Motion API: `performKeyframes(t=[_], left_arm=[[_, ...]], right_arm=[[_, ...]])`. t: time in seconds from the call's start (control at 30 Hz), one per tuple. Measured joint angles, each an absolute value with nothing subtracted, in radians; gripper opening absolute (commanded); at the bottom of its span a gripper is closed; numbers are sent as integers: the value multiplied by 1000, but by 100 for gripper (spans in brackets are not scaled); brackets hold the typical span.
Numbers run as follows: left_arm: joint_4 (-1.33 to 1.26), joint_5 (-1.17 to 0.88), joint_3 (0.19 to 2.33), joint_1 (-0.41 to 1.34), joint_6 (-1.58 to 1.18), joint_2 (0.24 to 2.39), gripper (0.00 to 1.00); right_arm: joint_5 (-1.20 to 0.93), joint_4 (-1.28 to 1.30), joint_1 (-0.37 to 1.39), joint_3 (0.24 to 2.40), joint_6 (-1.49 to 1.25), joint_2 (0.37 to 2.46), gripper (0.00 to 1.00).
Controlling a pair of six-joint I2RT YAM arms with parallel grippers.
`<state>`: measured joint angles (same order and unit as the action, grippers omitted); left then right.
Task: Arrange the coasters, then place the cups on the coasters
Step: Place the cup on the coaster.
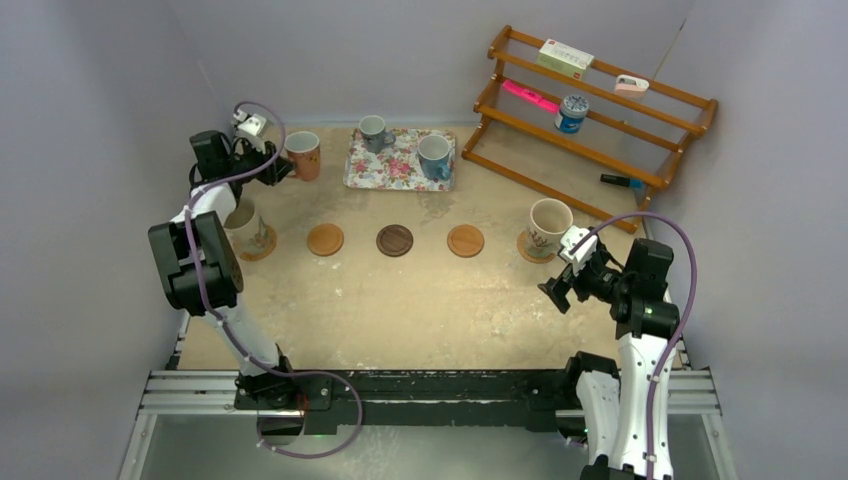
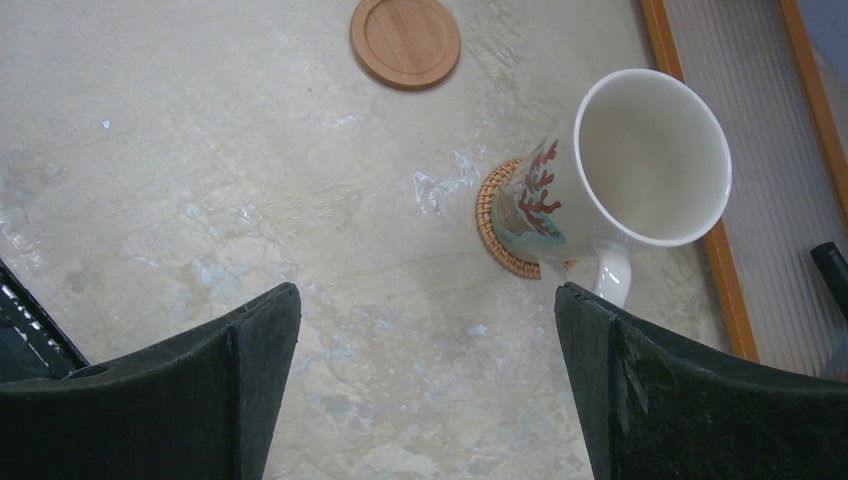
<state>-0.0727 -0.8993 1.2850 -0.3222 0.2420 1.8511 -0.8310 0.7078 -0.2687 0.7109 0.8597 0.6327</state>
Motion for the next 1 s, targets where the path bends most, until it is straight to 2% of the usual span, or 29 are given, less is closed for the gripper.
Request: performKeyframes(t=[0.27,0.43,0.7,1.0], left_arm=[[-200,-884,1220,-313,165,1865,0],[-243,-894,1138,-314,96,1803,0],[-71,-1038,1165,-340,135,1727,0],[56,-1059,1163,-328,234,1655,0]], right_arm=[[-831,714,-269,711,866,633,99],[-831,714,-269,711,866,633,99],[-831,725,-269,711,885,633,99],[-834,750,-269,711,907,633,99]])
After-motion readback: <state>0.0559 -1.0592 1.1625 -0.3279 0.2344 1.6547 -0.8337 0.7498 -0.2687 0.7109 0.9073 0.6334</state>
